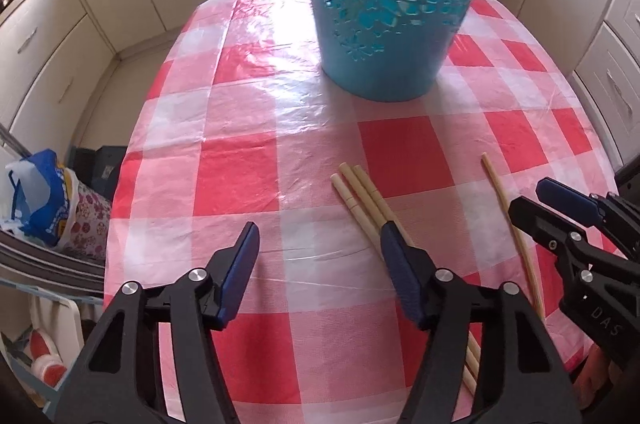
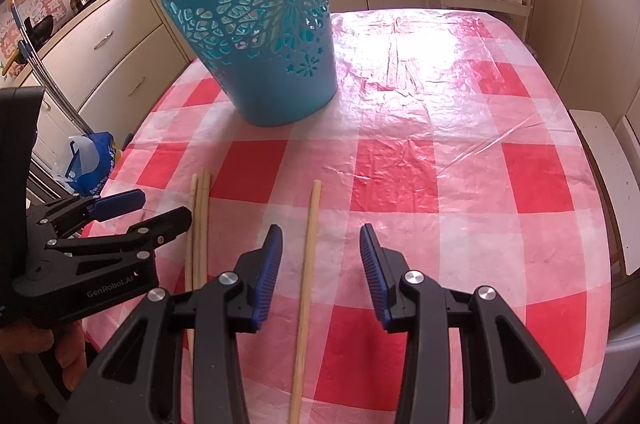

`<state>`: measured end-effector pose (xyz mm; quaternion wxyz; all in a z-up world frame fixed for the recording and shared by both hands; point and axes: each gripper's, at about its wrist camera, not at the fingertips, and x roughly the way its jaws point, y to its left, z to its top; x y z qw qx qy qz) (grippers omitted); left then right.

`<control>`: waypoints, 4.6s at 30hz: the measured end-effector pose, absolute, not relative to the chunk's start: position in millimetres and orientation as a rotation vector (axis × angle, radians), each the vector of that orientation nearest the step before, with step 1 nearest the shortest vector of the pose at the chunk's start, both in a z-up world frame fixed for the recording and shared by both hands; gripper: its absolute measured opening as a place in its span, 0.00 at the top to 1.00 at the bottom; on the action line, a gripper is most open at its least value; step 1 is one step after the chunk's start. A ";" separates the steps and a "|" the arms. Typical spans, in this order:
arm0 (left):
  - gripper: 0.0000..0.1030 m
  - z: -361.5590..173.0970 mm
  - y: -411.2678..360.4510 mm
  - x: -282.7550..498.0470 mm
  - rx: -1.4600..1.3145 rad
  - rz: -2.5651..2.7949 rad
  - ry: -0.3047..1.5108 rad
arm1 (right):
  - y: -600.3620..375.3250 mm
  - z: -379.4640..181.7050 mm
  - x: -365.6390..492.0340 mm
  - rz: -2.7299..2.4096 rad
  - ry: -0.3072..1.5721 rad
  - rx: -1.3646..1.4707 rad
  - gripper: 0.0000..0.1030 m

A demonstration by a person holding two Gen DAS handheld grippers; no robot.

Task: Organize utensils
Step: 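Close the left gripper on one stick while the right gripper grasps another stick, then lift the stick over the bin and open the left gripper while the right gripper carries its stick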

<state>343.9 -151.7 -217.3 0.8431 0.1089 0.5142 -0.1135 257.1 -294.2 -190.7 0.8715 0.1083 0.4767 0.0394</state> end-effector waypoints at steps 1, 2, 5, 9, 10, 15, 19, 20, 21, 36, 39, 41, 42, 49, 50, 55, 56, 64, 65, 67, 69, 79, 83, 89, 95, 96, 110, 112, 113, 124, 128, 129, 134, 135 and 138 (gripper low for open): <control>0.47 -217.1 -157.3 342.8 0.256 -0.250 1.075 | -294.0 -191.2 257.5 0.080 0.997 0.224 0.61; 0.48 -216.5 -161.8 341.9 0.280 -0.254 1.066 | -293.6 -192.1 258.3 0.076 0.998 0.219 0.61; 0.48 -215.5 -171.1 341.1 0.382 -0.269 1.044 | -294.5 -194.4 258.3 0.065 1.006 0.210 0.61; 0.48 -213.3 -166.0 352.8 0.378 -0.313 1.110 | -293.0 -194.1 257.8 0.062 0.999 0.195 0.61; 0.48 -212.8 -163.5 356.8 0.354 -0.320 1.135 | -290.9 -193.7 257.9 0.066 0.997 0.189 0.61; 0.48 -212.4 -151.7 358.6 0.250 -0.314 1.178 | -284.7 -192.7 258.1 0.072 0.992 0.157 0.58; 0.48 -215.4 -150.7 357.7 0.175 -0.291 1.189 | -284.9 -195.5 259.2 0.070 1.002 0.159 0.57; 0.48 -215.0 -154.1 356.8 0.160 -0.281 1.185 | -284.3 -195.8 259.2 0.071 1.004 0.158 0.57; 0.48 -215.7 -157.5 355.3 0.157 -0.274 1.180 | -283.8 -195.6 259.0 0.073 1.003 0.156 0.57; 0.65 -216.3 -163.2 337.9 0.339 -0.463 1.123 | -299.8 -190.6 256.2 0.056 0.988 0.206 0.55; 0.73 -218.0 -174.6 327.3 0.426 -0.645 1.059 | -299.1 -193.4 257.2 0.053 0.998 0.205 0.55; 0.73 -217.5 -184.1 319.8 0.519 -0.739 1.016 | -300.0 -195.4 258.2 0.052 1.007 0.216 0.55; 0.73 -216.7 -187.8 318.4 0.537 -0.747 1.011 | -301.1 -196.2 258.6 0.051 1.010 0.226 0.55; 0.70 -195.8 -163.1 333.1 0.319 -0.632 1.067 | -304.4 -194.8 258.6 0.059 1.010 0.253 0.55; 0.70 -195.6 -161.0 334.4 0.304 -0.609 1.076 | -304.3 -193.8 258.2 0.060 1.006 0.251 0.55; 0.68 -206.8 -163.7 340.2 0.256 -0.566 1.123 | -305.6 -193.7 257.1 0.052 1.007 0.249 0.55; 0.68 -209.1 -165.9 339.5 0.246 -0.568 1.132 | -305.9 -193.9 256.7 0.052 1.007 0.246 0.57; 0.66 -216.7 -175.2 338.6 0.268 -0.502 1.128 | -304.0 -193.8 257.3 0.045 1.000 0.224 0.61; 0.66 -217.6 -174.2 339.4 0.268 -0.495 1.130 | -303.2 -194.3 257.6 0.047 1.001 0.219 0.62; 0.66 -218.2 -170.3 341.7 0.256 -0.487 1.139 | -300.4 -195.2 258.5 0.049 1.002 0.204 0.64; 0.66 -218.0 -167.0 343.2 0.248 -0.480 1.140 | -297.1 -195.6 259.8 0.047 1.002 0.183 0.64; 0.82 -219.9 -180.2 333.7 0.326 -0.531 1.099 | -281.4 -198.8 260.5 0.050 1.002 0.068 0.77; 0.92 -219.3 -178.6 335.8 0.271 -0.549 1.116 | -275.5 -199.0 260.0 0.067 1.004 0.038 0.94; 0.95 -220.0 -176.6 337.2 0.240 -0.549 1.132 | -289.8 -199.0 263.9 0.096 1.036 0.153 0.94; 0.94 -220.7 -179.2 338.4 0.242 -0.539 1.131 | -292.9 -199.5 267.5 0.108 1.045 0.166 0.94; 0.94 -221.5 -181.7 338.8 0.249 -0.537 1.128 | -293.0 -199.7 268.0 0.109 1.044 0.164 0.94; 0.95 -221.2 -185.9 334.9 0.296 -0.511 1.078 | -287.9 -199.3 266.6 0.129 1.031 0.168 0.95; 0.95 -219.4 -185.3 335.2 0.297 -0.505 1.068 | -291.5 -196.8 265.7 0.133 1.020 0.197 0.95; 0.95 -217.6 -184.9 335.5 0.296 -0.501 1.060 | -292.6 -195.6 265.6 0.136 1.015 0.209 0.95; 0.95 -192.2 -176.0 335.4 0.270 -0.468 0.941 | -309.8 -191.3 261.8 0.153 0.988 0.364 0.95; 0.95 -179.6 -171.5 334.6 0.246 -0.458 0.887 | -313.3 -190.6 261.5 0.165 0.981 0.401 0.95; 0.95 -176.9 -171.2 334.4 0.244 -0.457 0.877 | -313.6 -190.6 261.6 0.166 0.981 0.404 0.95; 0.95 -167.6 -170.2 331.5 0.239 -0.455 0.838 | -315.1 -190.1 261.5 0.165 0.976 0.413 0.95; 0.95 -165.5 -170.1 330.9 0.238 -0.455 0.829 | -315.3 -189.9 261.4 0.165 0.974 0.416 0.95; 0.95 -160.7 -168.8 329.1 0.236 -0.450 0.806 | -316.1 -189.6 261.1 0.165 0.972 0.421 0.95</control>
